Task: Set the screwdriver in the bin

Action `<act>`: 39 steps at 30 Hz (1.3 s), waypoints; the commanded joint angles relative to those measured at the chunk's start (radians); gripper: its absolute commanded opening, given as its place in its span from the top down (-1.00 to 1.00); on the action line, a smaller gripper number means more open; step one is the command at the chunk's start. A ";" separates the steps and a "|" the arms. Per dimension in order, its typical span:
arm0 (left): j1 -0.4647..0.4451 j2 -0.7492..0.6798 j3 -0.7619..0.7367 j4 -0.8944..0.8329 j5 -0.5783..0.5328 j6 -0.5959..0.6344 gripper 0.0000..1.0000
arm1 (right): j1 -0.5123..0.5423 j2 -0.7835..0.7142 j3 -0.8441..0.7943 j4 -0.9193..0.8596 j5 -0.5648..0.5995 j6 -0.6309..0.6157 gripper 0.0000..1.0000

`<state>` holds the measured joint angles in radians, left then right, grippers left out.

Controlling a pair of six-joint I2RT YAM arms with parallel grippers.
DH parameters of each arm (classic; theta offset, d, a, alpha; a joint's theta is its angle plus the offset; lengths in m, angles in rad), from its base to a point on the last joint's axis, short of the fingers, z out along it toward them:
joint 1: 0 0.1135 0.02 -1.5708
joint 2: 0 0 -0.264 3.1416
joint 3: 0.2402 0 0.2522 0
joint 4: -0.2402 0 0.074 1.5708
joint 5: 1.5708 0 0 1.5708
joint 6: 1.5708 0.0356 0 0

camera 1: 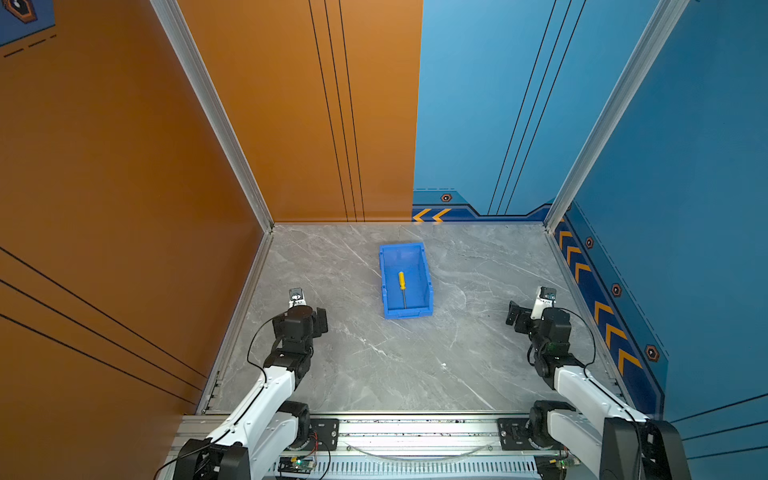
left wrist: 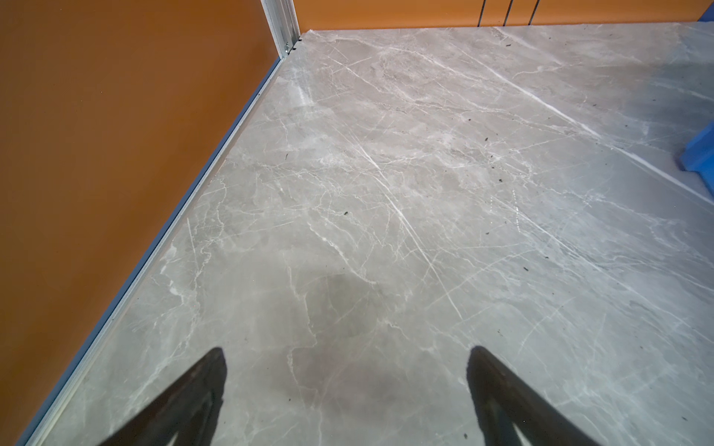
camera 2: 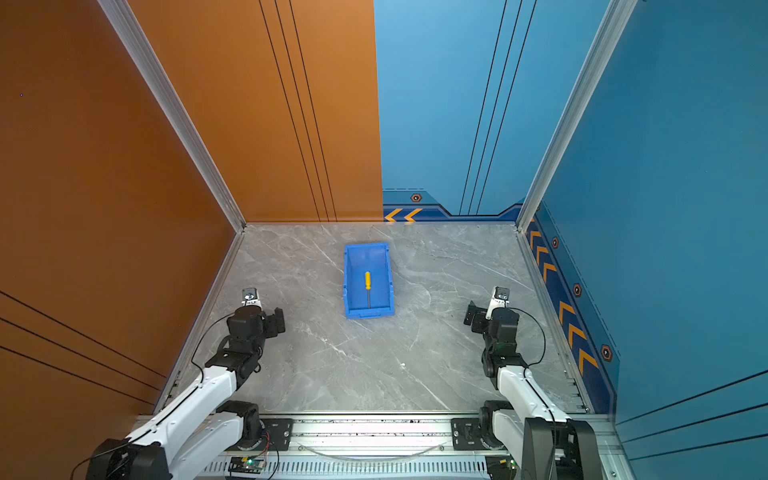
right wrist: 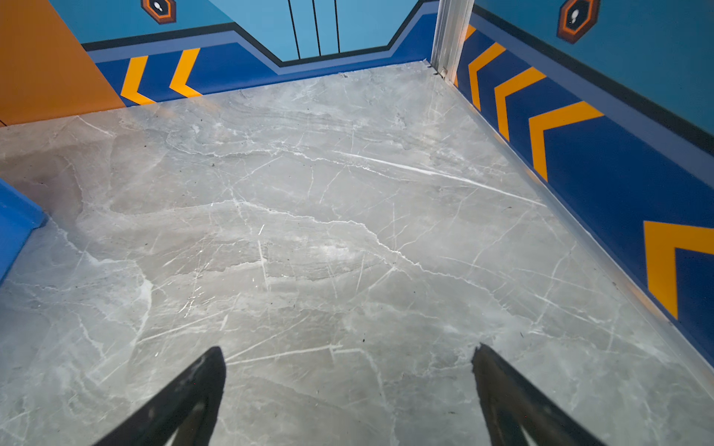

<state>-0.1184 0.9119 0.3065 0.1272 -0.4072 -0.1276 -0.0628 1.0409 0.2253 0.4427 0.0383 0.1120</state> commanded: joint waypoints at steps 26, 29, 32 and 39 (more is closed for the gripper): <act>0.042 0.441 0.073 0.556 0.145 0.072 -0.96 | -0.026 0.444 0.182 0.367 -0.157 0.023 -1.00; 0.042 0.445 0.076 0.558 0.146 0.081 -0.96 | -0.022 0.449 0.194 0.349 -0.164 0.011 -1.00; 0.042 0.453 0.084 0.558 0.148 0.097 -0.96 | -0.016 0.453 0.196 0.347 -0.162 0.004 -0.99; 0.069 0.543 0.078 0.686 0.135 0.114 -0.96 | 0.024 0.467 0.206 0.338 -0.121 -0.034 -0.99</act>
<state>-0.0731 1.4120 0.3717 0.7353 -0.2825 -0.0284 -0.0528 1.4952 0.4137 0.7708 -0.1020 0.1017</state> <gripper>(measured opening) 0.978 0.998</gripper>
